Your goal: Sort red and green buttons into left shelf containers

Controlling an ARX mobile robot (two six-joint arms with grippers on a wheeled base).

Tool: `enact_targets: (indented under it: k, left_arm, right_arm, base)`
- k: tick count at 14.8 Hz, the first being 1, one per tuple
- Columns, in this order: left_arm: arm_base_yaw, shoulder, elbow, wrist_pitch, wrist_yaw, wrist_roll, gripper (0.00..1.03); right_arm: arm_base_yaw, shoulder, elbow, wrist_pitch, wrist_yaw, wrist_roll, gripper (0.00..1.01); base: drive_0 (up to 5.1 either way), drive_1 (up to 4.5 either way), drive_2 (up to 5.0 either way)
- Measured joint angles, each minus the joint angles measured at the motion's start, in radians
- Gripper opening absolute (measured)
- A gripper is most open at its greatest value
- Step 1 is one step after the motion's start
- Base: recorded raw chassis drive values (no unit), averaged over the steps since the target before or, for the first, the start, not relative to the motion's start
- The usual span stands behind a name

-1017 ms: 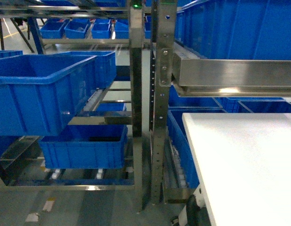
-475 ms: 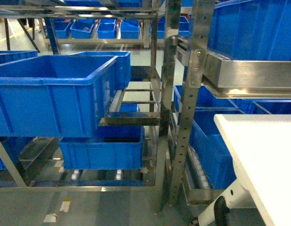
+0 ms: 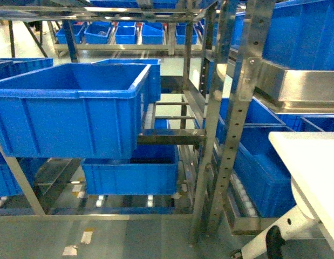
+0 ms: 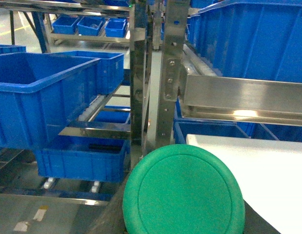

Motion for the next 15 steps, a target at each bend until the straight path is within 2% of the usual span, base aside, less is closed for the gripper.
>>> enact_targets:
  k: [15]
  left_arm:
    - [0.000,0.000,0.000,-0.001,0.000,0.000,0.24]
  right_arm:
    - [0.000,0.000,0.000,-0.001,0.000,0.000,0.26]
  base:
    - [-4.9,2.42,2.4]
